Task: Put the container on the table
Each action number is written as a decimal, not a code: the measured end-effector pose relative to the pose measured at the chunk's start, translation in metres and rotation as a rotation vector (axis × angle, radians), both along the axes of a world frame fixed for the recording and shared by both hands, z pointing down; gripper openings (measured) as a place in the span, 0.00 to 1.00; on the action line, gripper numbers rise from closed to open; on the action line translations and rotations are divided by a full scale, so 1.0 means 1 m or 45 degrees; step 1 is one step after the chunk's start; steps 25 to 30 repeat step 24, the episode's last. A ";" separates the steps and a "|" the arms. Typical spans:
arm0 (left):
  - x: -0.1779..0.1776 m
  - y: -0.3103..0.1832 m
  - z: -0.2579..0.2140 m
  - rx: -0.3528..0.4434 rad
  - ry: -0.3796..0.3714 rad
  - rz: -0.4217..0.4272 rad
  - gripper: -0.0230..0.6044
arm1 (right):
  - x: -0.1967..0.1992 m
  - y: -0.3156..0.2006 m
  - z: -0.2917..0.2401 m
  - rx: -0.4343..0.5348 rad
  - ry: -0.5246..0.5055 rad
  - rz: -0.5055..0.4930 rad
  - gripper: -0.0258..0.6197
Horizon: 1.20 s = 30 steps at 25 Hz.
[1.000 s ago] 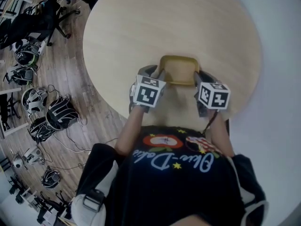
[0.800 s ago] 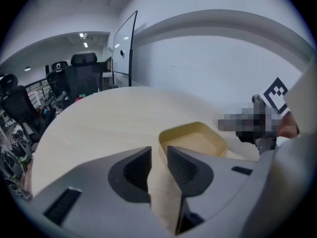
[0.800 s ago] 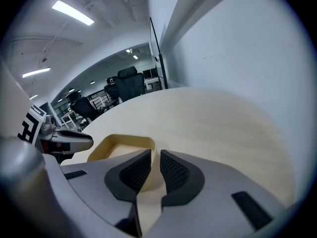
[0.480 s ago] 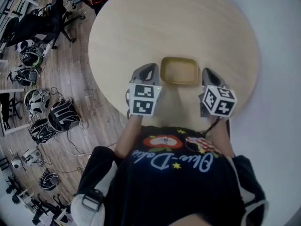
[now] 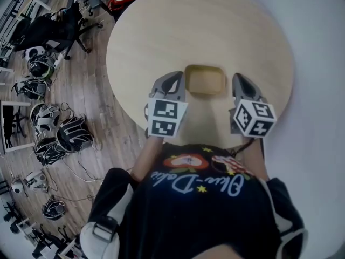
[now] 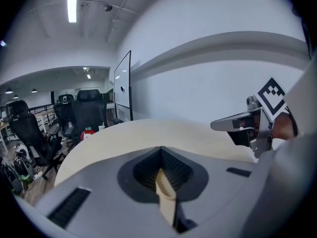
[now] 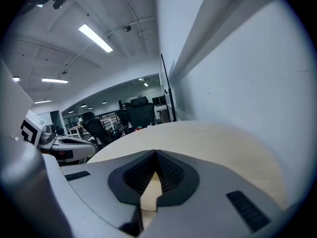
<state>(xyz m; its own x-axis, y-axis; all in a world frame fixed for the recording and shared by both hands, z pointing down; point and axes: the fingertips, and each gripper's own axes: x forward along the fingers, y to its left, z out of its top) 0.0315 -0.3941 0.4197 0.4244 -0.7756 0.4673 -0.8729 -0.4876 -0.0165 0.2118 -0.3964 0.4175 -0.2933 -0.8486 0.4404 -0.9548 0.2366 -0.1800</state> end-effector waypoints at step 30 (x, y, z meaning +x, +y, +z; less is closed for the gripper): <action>-0.005 0.024 -0.023 0.079 0.014 -0.007 0.04 | -0.015 0.022 -0.035 0.107 -0.021 -0.049 0.04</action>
